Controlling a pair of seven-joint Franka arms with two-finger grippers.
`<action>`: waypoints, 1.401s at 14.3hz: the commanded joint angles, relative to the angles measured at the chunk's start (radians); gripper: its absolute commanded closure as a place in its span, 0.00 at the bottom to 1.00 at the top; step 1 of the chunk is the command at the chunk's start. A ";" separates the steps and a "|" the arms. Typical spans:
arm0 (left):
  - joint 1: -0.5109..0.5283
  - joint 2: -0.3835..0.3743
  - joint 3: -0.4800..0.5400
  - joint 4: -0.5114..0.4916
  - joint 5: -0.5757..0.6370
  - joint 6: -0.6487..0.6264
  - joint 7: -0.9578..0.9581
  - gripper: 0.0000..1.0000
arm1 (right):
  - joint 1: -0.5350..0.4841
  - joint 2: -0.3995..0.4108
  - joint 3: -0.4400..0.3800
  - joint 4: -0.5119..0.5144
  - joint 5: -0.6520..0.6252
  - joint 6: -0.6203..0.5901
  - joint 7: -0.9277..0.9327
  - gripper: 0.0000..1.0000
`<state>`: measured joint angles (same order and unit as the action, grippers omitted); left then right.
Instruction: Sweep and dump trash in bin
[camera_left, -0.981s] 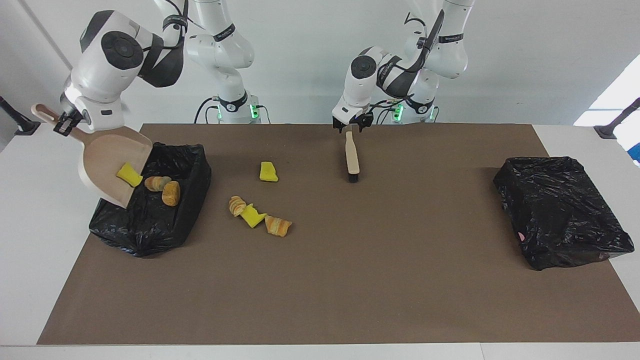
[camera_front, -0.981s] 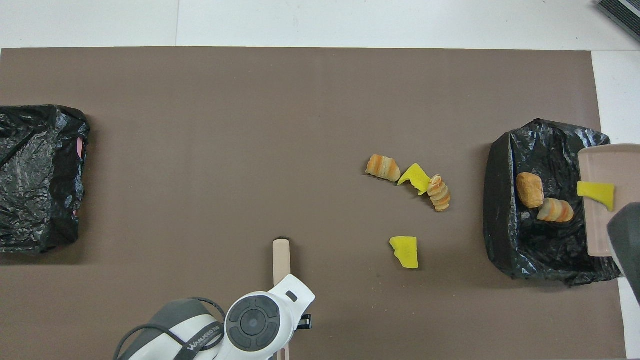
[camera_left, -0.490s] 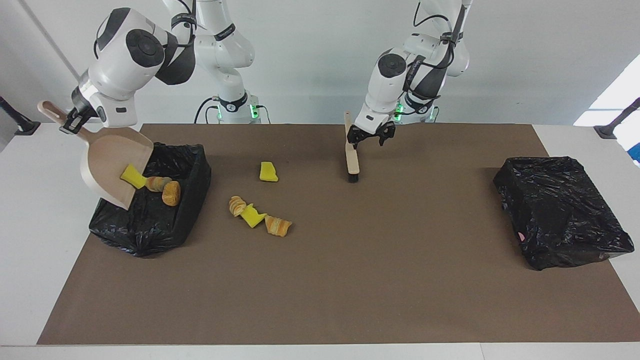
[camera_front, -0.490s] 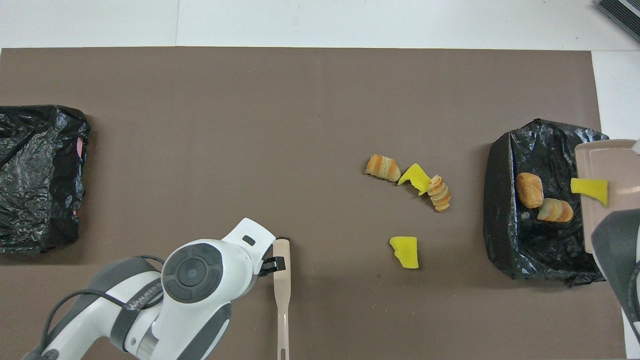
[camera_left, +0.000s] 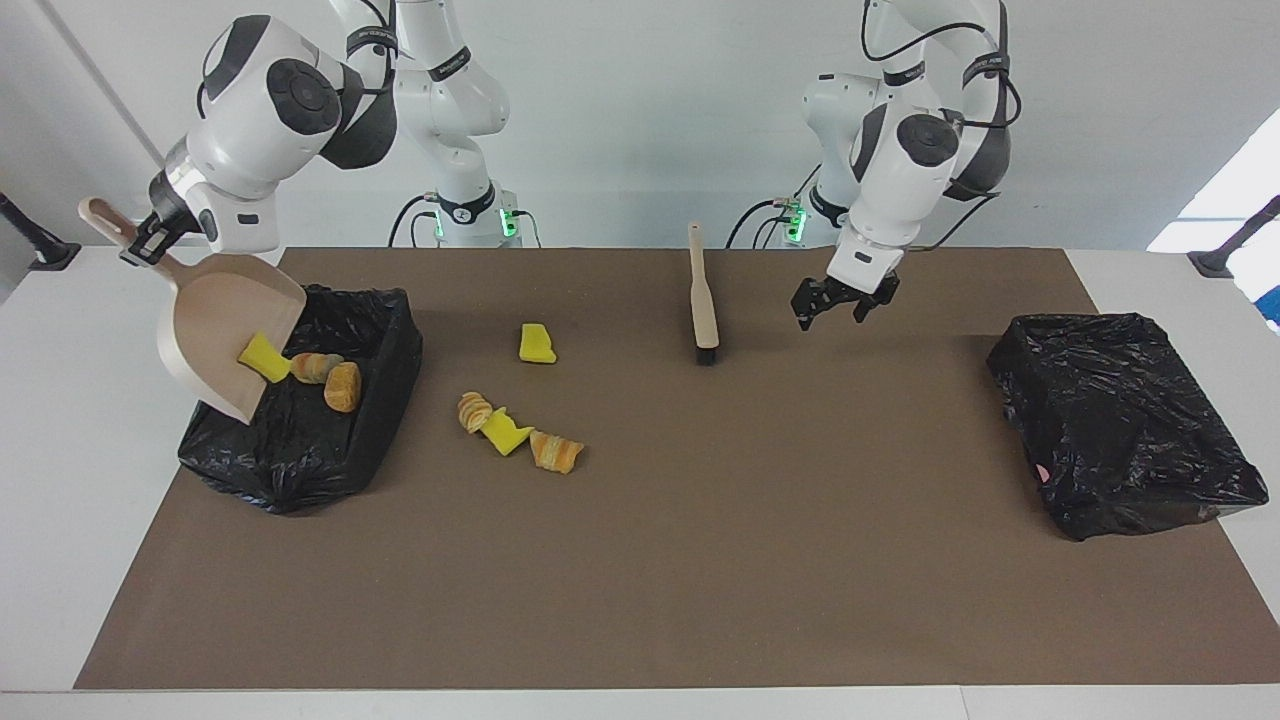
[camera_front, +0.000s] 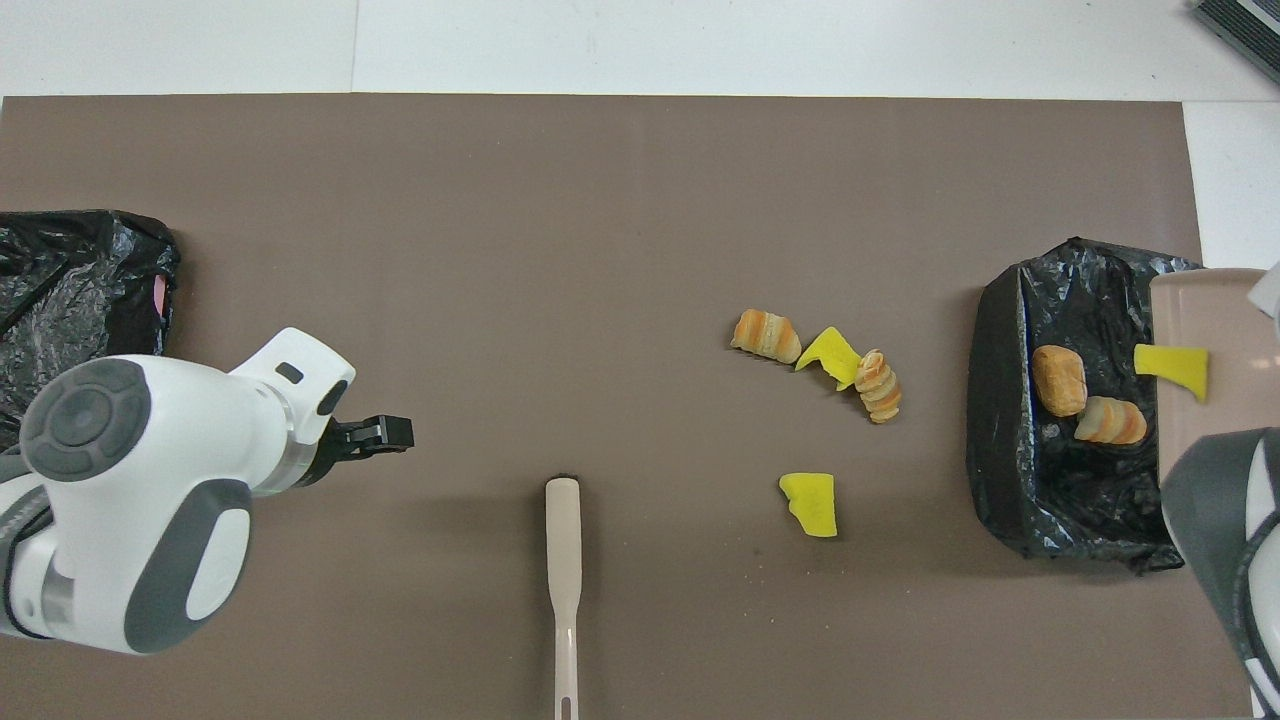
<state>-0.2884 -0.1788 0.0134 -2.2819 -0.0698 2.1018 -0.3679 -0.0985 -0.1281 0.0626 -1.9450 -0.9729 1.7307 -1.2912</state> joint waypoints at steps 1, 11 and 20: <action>0.125 -0.010 -0.012 0.012 0.012 -0.026 0.137 0.00 | -0.004 -0.051 0.003 -0.060 -0.035 0.000 0.026 1.00; 0.287 0.053 -0.012 0.409 0.016 -0.271 0.320 0.00 | -0.024 -0.051 -0.015 0.020 0.138 -0.052 -0.107 1.00; 0.282 0.070 -0.012 0.614 0.096 -0.441 0.366 0.00 | -0.052 -0.053 -0.013 0.023 0.563 -0.100 0.207 1.00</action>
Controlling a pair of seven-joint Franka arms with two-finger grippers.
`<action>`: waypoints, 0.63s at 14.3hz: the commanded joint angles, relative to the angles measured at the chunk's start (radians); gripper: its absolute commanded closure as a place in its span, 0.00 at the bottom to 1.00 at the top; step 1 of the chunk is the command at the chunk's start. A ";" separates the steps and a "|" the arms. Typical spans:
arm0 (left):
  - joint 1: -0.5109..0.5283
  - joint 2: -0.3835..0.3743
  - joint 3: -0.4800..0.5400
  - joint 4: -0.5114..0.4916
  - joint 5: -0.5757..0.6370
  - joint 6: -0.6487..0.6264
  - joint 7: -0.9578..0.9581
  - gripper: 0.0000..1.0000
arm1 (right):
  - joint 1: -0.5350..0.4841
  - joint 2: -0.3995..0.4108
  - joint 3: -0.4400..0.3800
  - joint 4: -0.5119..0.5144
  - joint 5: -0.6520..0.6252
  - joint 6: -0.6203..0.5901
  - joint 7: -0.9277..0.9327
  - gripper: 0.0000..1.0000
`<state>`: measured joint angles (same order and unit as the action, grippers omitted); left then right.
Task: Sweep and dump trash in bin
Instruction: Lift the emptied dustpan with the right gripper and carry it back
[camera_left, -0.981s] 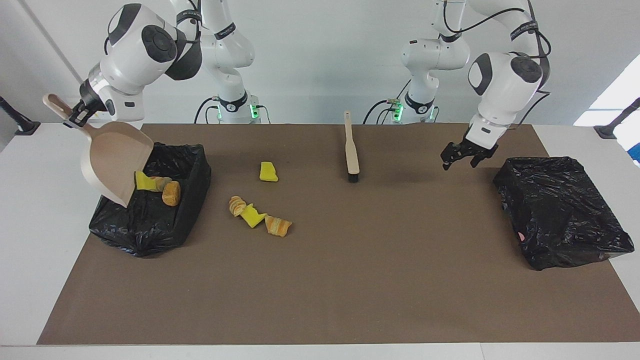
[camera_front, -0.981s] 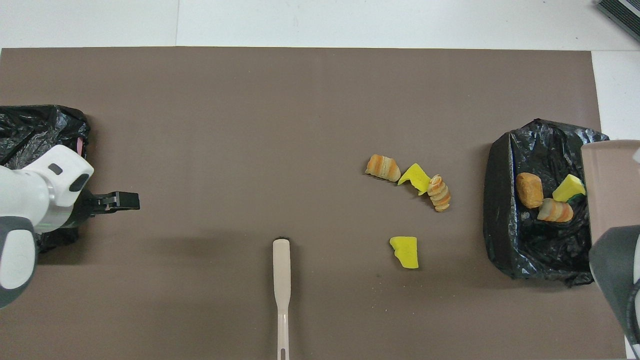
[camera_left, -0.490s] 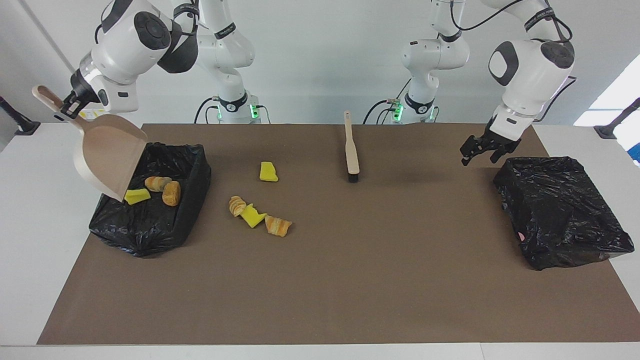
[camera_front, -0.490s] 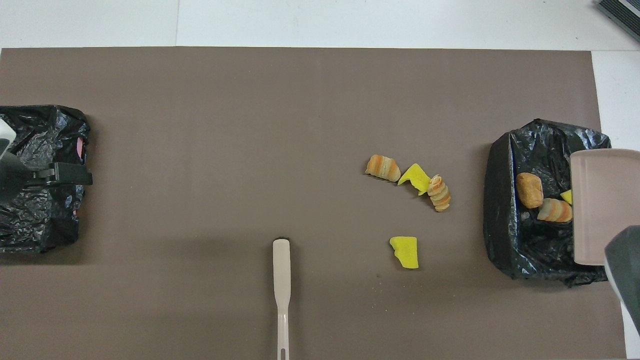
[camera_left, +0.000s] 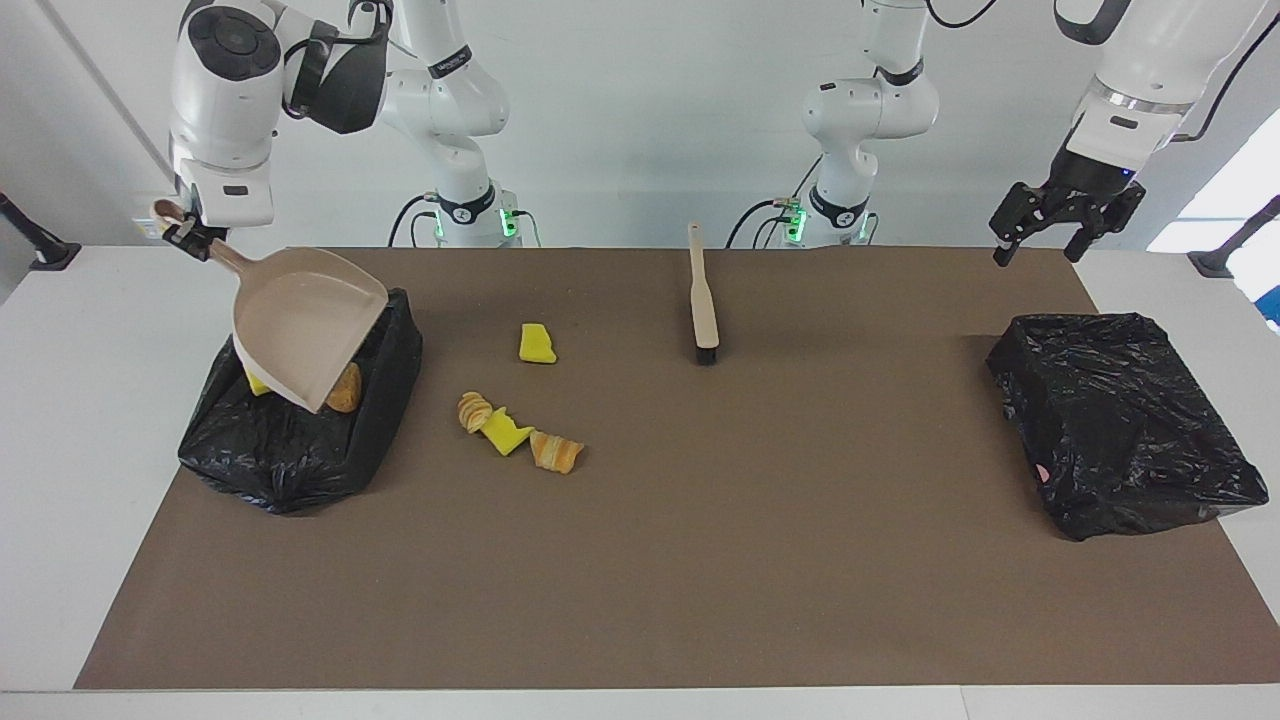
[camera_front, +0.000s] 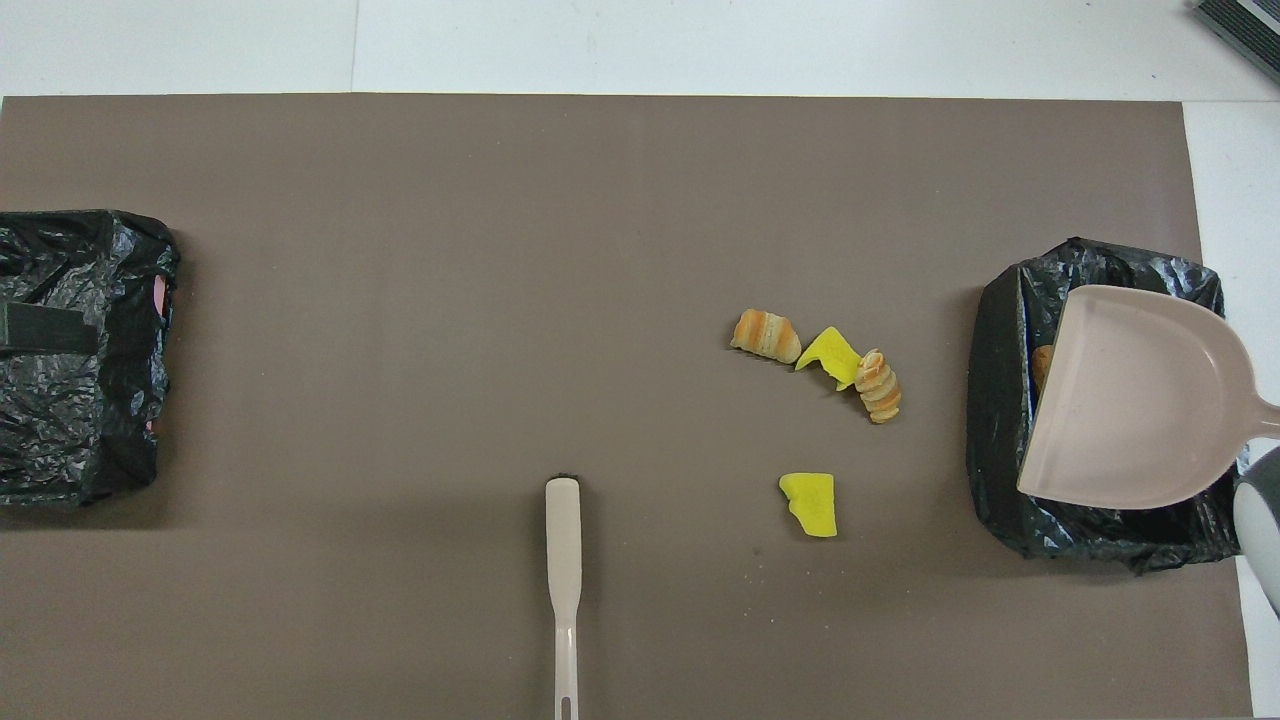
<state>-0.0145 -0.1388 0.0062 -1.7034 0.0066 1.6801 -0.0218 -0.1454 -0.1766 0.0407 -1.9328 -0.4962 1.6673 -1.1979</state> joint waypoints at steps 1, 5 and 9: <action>0.008 0.028 -0.005 0.031 0.016 -0.013 0.019 0.00 | 0.003 -0.006 0.010 0.009 0.128 -0.040 0.186 1.00; 0.008 0.028 -0.003 0.066 0.007 -0.031 0.008 0.00 | 0.045 0.012 0.022 0.000 0.254 -0.037 0.447 1.00; 0.008 0.039 -0.003 0.157 -0.040 -0.103 0.008 0.00 | 0.154 0.048 0.022 0.001 0.355 -0.017 0.795 1.00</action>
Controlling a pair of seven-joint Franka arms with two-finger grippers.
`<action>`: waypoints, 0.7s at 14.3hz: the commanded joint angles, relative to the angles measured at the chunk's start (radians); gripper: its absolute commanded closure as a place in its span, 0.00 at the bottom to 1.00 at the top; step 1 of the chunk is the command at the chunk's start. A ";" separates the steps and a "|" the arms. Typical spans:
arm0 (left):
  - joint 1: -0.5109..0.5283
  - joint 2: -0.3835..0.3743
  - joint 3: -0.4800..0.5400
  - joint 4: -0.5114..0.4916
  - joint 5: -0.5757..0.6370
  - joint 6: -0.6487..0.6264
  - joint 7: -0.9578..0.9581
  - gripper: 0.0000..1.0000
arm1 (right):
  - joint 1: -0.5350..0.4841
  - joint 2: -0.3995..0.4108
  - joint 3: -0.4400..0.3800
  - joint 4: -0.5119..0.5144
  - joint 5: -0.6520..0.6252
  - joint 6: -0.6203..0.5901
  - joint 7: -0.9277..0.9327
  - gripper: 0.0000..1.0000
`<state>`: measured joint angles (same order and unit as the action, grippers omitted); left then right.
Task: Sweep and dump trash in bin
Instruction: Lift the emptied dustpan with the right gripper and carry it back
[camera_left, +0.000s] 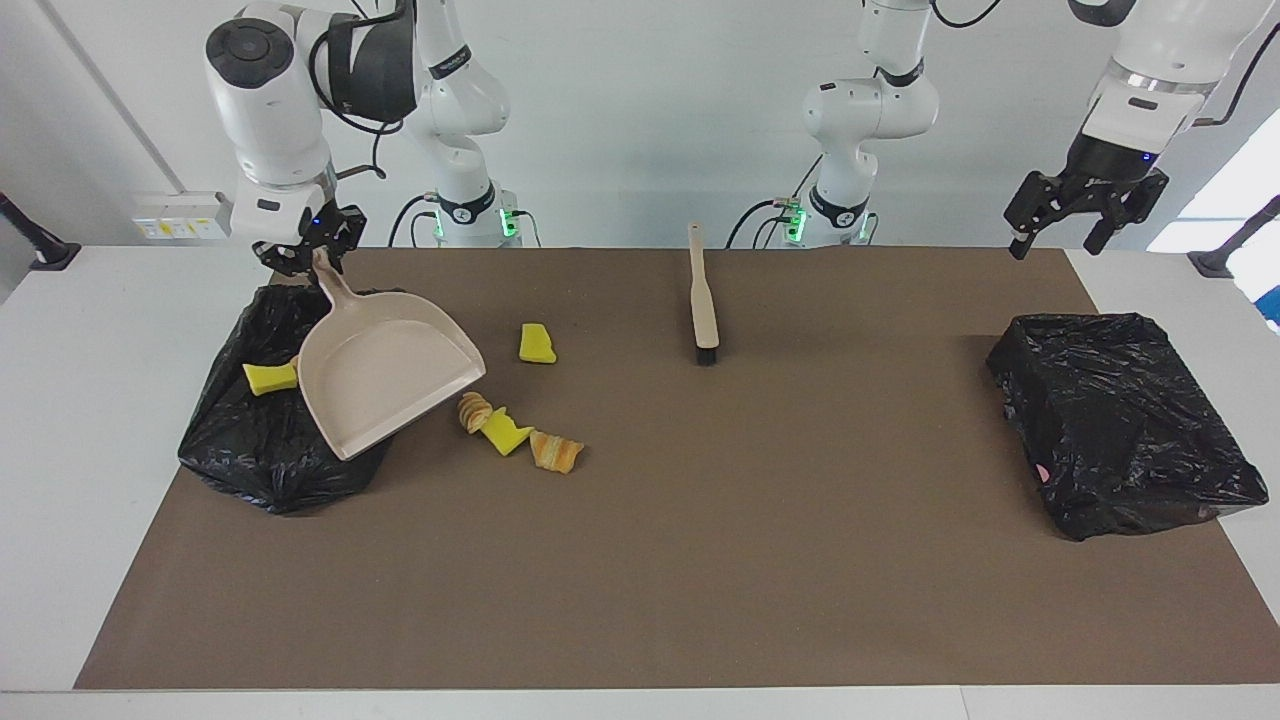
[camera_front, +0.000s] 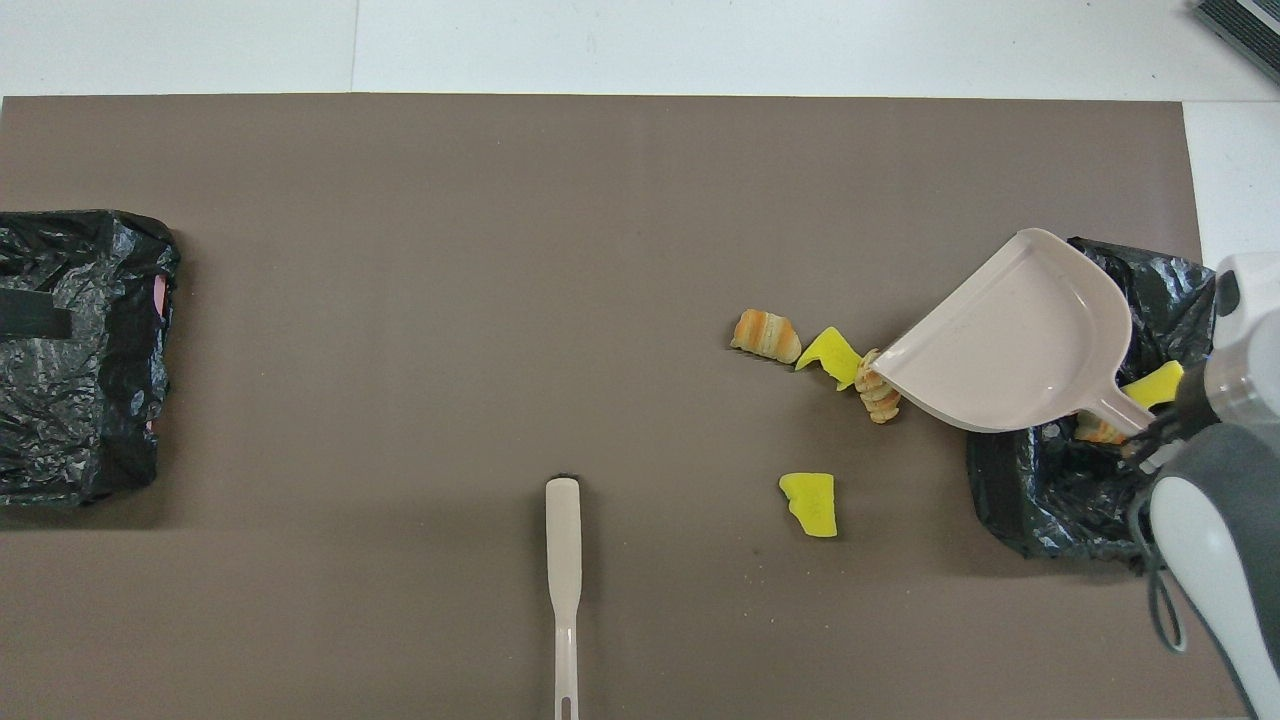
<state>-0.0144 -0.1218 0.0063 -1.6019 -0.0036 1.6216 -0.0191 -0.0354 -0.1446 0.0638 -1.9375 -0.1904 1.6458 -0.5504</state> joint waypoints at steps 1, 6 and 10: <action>0.008 0.011 -0.003 0.045 -0.036 -0.032 0.010 0.00 | 0.066 0.032 -0.001 0.009 0.080 0.017 0.223 1.00; 0.037 -0.004 0.000 0.019 -0.035 -0.049 0.022 0.00 | 0.224 0.132 0.001 0.020 0.176 0.153 0.559 1.00; 0.022 0.011 -0.005 0.028 -0.033 -0.037 0.010 0.00 | 0.363 0.249 0.001 0.127 0.186 0.230 0.844 1.00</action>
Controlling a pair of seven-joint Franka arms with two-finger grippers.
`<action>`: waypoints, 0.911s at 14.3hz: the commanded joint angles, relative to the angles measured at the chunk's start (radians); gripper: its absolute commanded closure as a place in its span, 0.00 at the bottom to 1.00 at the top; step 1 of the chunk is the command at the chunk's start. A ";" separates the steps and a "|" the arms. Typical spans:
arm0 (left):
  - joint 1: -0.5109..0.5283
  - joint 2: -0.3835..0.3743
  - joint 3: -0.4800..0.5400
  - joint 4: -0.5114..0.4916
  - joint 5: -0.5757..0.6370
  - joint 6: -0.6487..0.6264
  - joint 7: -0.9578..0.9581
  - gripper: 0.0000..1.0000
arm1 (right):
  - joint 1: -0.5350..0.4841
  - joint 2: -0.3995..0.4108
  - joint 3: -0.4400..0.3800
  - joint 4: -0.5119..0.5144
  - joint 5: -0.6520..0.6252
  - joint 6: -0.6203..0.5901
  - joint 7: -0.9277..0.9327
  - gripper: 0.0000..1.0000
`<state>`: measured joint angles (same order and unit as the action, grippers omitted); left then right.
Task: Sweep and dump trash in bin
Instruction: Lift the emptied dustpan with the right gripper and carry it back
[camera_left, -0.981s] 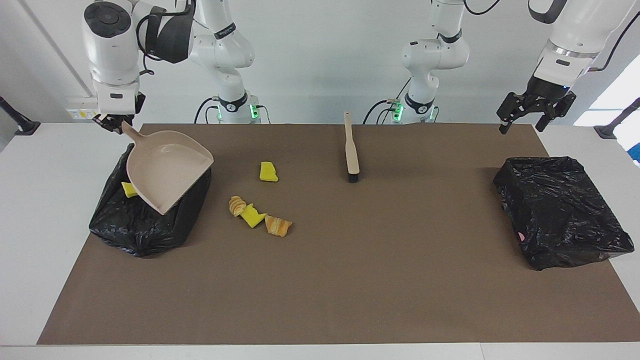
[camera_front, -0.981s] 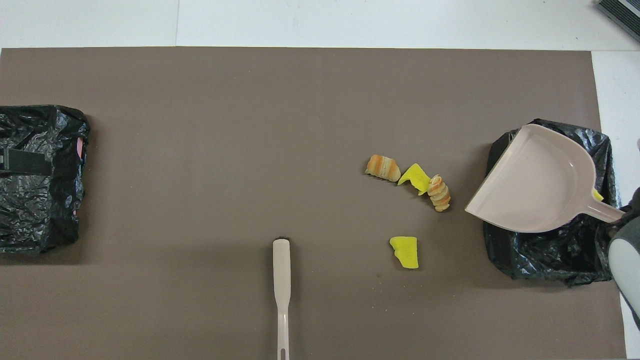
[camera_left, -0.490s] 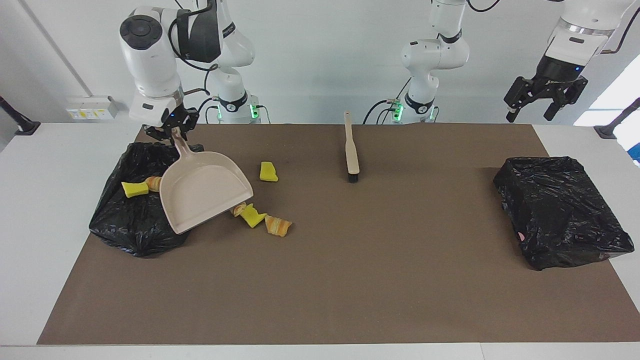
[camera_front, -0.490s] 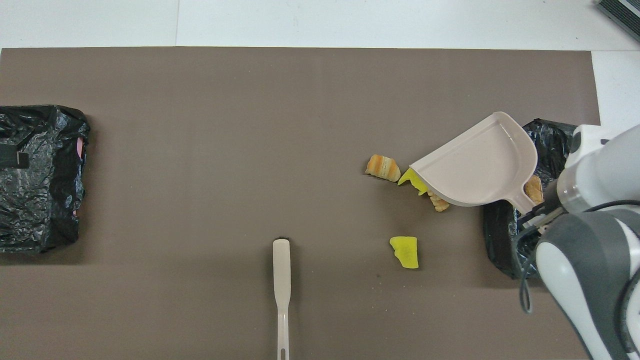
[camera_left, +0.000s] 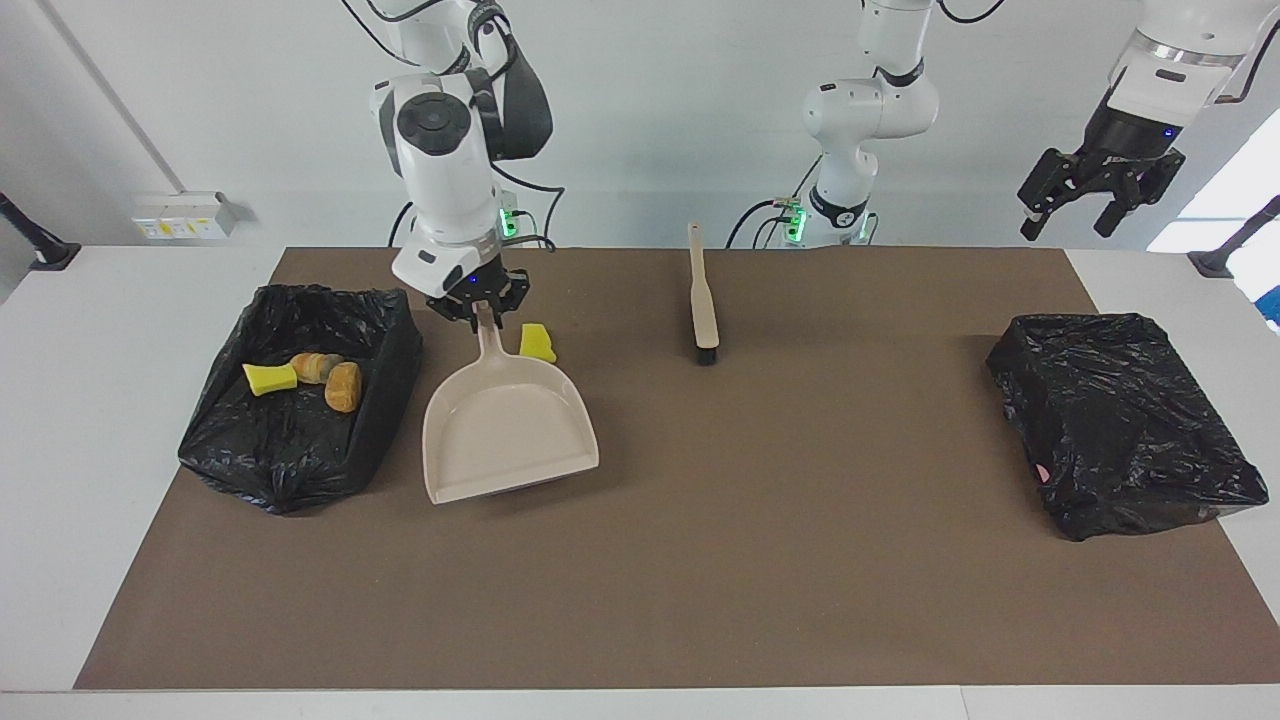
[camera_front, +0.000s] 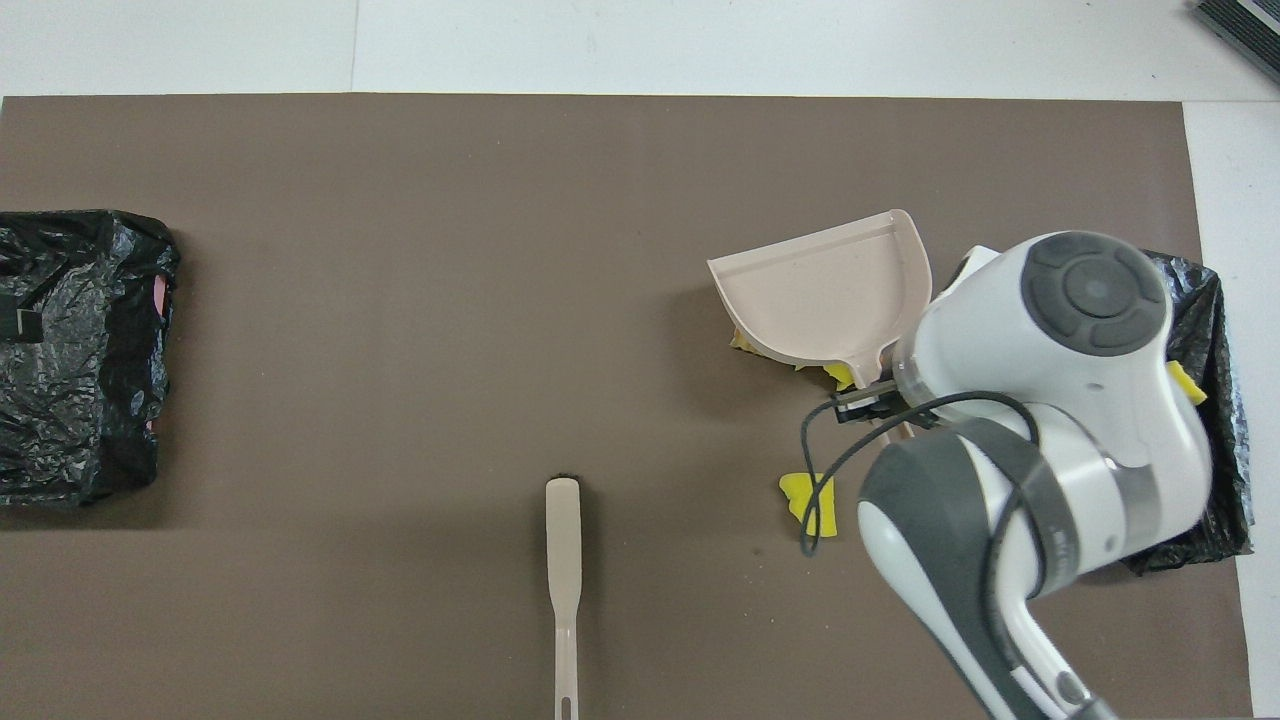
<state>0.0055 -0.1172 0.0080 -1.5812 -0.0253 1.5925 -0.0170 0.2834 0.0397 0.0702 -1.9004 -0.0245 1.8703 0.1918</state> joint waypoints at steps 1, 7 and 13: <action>0.014 0.007 -0.013 0.007 -0.013 -0.005 0.005 0.00 | 0.075 0.095 -0.006 0.127 0.029 0.021 0.163 1.00; 0.024 0.011 -0.017 0.009 -0.013 -0.011 0.003 0.00 | 0.249 0.351 -0.006 0.326 0.035 0.147 0.469 1.00; 0.027 0.004 -0.017 0.001 -0.013 -0.013 0.005 0.00 | 0.349 0.552 -0.013 0.452 0.017 0.269 0.589 1.00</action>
<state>0.0224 -0.1102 -0.0056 -1.5812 -0.0260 1.5916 -0.0180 0.6201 0.5458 0.0659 -1.5009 -0.0010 2.1228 0.7622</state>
